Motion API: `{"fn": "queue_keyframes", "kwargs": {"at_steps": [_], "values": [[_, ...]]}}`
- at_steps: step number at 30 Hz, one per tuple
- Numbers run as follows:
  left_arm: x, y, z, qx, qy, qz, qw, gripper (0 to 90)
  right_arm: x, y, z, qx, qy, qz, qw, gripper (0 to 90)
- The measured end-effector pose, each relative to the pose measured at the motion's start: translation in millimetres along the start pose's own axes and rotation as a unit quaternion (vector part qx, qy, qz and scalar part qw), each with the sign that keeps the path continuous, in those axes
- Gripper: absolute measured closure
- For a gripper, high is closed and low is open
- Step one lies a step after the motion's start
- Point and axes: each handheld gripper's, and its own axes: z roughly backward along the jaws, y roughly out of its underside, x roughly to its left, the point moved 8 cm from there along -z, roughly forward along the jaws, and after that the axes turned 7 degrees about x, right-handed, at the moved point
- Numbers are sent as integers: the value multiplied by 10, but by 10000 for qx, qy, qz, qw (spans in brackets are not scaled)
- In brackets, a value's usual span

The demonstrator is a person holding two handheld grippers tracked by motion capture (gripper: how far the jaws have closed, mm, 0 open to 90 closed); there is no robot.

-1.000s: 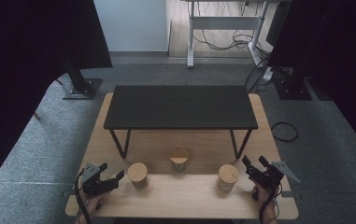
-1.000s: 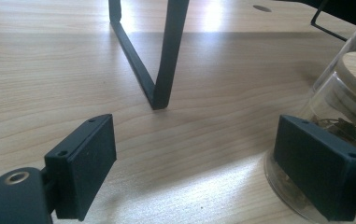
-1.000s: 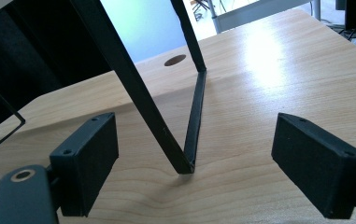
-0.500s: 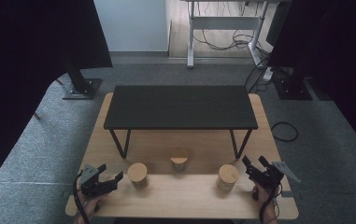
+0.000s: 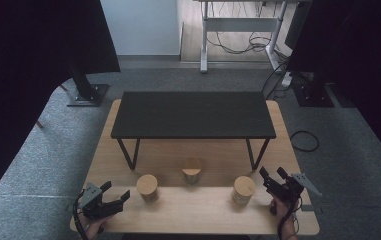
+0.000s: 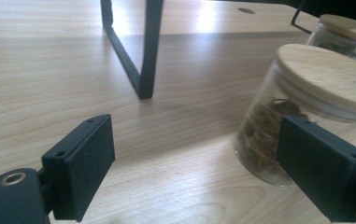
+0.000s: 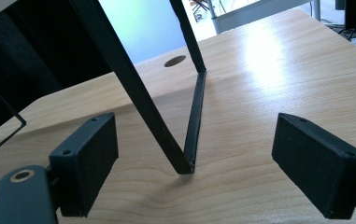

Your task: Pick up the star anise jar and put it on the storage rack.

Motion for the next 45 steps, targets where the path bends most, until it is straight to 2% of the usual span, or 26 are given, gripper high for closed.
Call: {"fn": "queue_keyframes", "kwargs": {"at_steps": [4,9,19,36,38,45], "values": [[-94,25,40,-25,78,3,10000,113,-5,-1,0,-4,0,-20,10000,140],[-224,70,75,19,195,-104,9998,111,-10,-2,1,-11,-1,-44,10000,140],[-408,128,93,116,273,-360,9989,100,-11,-3,2,-18,-8,-57,10000,140],[-604,87,-157,252,319,-632,9972,89,-5,-1,-1,1,-8,-21,10000,139],[-626,70,-171,215,394,-610,9971,89,-3,0,-1,3,-10,-14,10000,138],[-620,45,-245,228,469,-581,9969,91,-1,0,-2,9,-9,-6,10000,136]]}}
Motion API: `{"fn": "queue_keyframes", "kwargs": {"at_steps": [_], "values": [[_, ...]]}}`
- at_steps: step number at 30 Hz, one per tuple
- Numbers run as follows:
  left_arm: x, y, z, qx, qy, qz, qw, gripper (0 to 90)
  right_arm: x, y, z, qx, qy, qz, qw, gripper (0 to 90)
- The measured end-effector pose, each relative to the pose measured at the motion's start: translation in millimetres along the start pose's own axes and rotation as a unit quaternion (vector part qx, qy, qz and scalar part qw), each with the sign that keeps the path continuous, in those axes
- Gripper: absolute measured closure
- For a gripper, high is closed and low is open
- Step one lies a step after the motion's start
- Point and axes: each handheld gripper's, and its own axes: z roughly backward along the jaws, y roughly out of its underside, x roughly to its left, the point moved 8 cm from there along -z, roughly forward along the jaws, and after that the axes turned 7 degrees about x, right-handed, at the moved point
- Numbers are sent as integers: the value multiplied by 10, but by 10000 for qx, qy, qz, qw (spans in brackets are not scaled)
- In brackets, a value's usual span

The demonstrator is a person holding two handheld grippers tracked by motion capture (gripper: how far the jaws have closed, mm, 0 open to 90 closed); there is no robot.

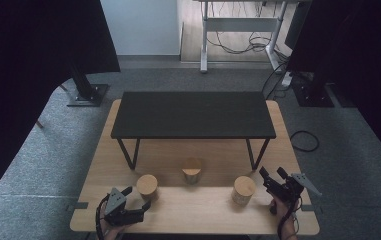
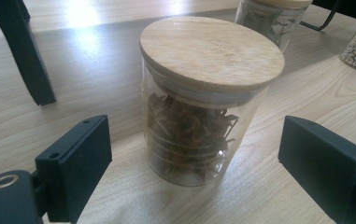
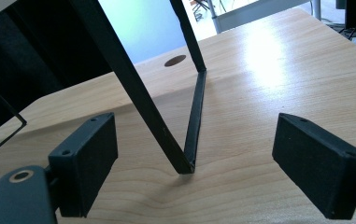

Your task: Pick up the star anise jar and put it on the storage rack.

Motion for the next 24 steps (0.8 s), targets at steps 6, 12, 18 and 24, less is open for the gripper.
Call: {"fn": "queue_keyframes", "kwargs": {"at_steps": [6,12,18,24], "values": [[-12,-43,-71,26,35,-57,10000,92,1,0,0,-1,2,3,10000,135],[-47,-86,-144,74,31,-111,9999,93,4,1,0,4,-27,15,10000,132],[-40,-113,-219,159,-47,-182,9997,95,6,1,1,-1,-30,20,10000,131],[-42,-137,-276,206,-89,-197,9996,100,7,1,0,5,-27,26,10000,131]]}}
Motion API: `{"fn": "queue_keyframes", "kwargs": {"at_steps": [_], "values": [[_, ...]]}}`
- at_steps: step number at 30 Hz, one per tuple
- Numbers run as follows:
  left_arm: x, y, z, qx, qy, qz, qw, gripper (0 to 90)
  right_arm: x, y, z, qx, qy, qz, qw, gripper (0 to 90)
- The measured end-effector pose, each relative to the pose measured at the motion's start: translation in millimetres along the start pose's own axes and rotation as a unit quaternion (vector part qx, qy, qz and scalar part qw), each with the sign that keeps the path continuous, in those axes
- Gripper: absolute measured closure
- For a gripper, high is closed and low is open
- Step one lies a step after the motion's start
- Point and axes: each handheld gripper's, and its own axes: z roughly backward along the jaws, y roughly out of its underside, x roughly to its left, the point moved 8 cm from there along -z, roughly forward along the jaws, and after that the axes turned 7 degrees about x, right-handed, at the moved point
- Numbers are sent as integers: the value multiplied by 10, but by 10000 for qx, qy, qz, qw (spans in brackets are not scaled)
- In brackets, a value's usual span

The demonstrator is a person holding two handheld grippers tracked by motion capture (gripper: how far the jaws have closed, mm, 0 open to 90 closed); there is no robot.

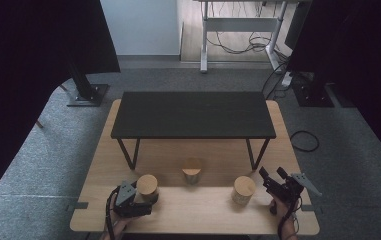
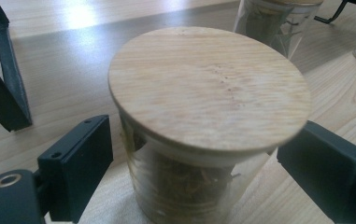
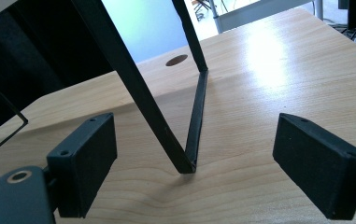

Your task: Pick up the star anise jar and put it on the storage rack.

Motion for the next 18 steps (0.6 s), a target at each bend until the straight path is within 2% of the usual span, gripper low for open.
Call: {"fn": "queue_keyframes", "kwargs": {"at_steps": [7,12,16,18], "values": [[-6,-32,-88,97,-35,-20,9999,110,6,2,1,-1,-9,8,10000,128],[-2,-61,-155,109,-22,94,9999,157,3,1,3,-3,-27,-4,10000,127],[-9,-66,-198,122,-89,63,9999,228,2,0,8,-31,-16,-12,10000,125],[-6,-67,-203,106,-44,84,9999,230,2,1,10,-35,-9,-19,10000,125]]}}
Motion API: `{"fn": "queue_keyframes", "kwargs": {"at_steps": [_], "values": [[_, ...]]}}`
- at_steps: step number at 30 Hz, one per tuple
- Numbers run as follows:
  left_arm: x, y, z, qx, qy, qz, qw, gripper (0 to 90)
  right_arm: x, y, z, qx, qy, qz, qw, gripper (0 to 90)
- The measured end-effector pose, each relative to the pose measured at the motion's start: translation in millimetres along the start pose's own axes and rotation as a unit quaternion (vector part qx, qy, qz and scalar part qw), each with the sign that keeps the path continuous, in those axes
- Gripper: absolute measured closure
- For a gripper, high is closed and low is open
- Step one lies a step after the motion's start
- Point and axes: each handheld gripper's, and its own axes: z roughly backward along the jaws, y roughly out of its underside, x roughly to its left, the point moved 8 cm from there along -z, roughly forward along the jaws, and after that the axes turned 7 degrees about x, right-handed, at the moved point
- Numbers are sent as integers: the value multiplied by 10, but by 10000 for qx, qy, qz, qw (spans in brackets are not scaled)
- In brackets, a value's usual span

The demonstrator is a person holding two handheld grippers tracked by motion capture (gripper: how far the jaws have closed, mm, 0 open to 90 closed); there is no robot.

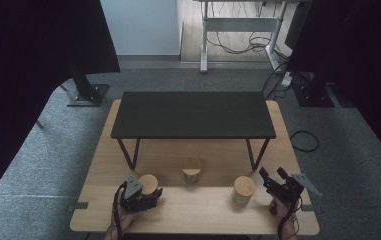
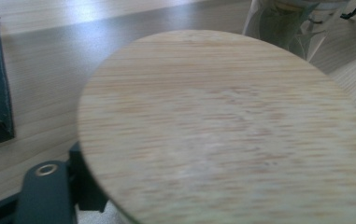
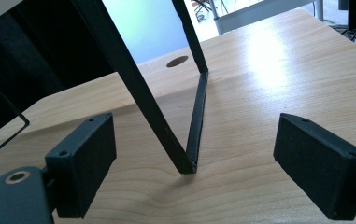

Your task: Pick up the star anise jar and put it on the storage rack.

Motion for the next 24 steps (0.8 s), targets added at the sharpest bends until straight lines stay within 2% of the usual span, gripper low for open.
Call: {"fn": "queue_keyframes", "kwargs": {"at_steps": [13,24], "values": [[-9,-8,-3,-20,-17,-118,9999,241,0,2,4,-5,20,-7,10000,123],[-5,-8,-2,-33,-67,-93,9999,242,-3,2,4,-8,26,-22,10000,124]]}}
